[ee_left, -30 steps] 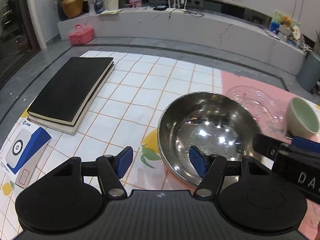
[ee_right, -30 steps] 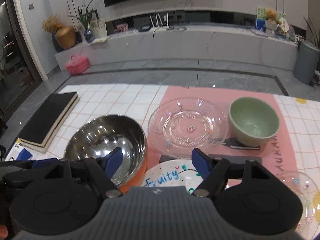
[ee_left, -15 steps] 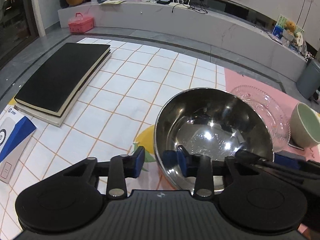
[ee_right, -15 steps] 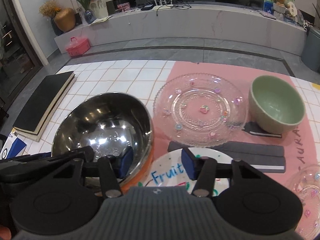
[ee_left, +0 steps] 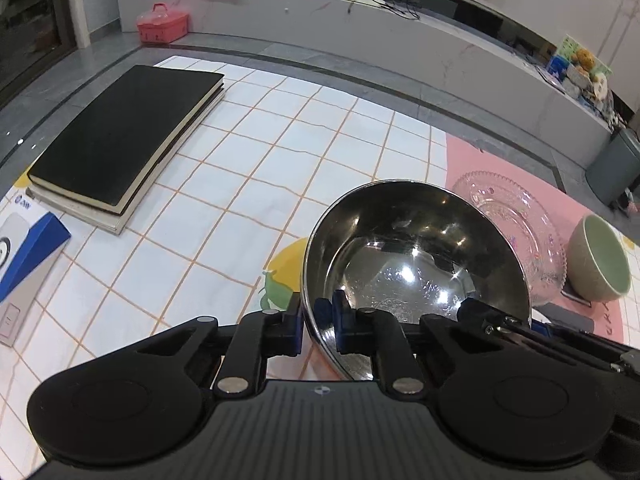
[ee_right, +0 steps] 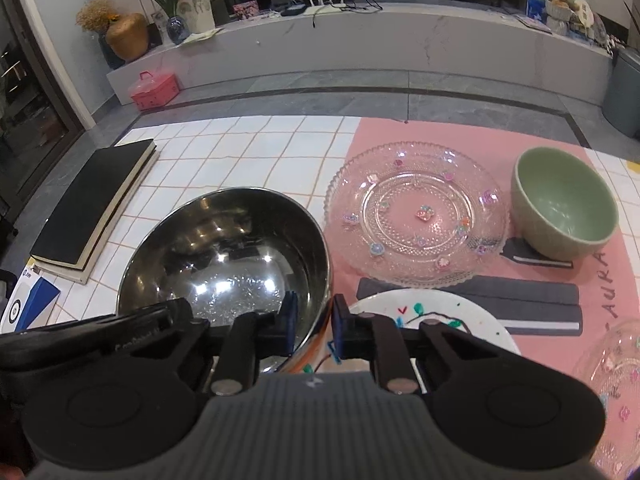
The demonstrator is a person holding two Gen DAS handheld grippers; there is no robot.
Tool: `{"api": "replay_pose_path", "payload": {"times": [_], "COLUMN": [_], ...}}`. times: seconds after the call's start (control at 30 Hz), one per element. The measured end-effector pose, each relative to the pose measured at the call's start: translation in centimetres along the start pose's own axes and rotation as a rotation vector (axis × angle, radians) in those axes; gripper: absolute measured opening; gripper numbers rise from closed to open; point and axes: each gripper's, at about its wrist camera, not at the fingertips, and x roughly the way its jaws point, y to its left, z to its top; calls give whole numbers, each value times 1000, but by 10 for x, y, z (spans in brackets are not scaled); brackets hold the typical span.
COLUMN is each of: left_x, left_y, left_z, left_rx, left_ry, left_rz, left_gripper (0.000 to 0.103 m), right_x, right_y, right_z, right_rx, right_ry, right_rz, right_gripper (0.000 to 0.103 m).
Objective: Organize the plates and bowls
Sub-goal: 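Lower the blue-bottomed bowl into the orange-bottomed steel bowl with both grippers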
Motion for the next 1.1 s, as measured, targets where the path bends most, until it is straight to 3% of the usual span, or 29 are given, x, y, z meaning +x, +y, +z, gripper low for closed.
{"api": "replay_pose_path", "payload": {"times": [0.5, 0.63, 1.1], "left_x": [-43, -65, -180], "left_y": [0, -1, -32], "left_z": [0, -1, -13], "left_rx": [-10, -10, 104], "left_ry": [-14, -32, -71], "left_rz": [-29, -37, -44], "left_gripper": [14, 14, 13], "right_x": [-48, -74, -206], "right_y": [6, 11, -9], "right_z": [0, -4, -25], "right_rx": [-30, -61, 91], "right_ry": [-39, -68, -123], "right_rz": [-16, -30, 19], "right_gripper": [14, 14, 15]}}
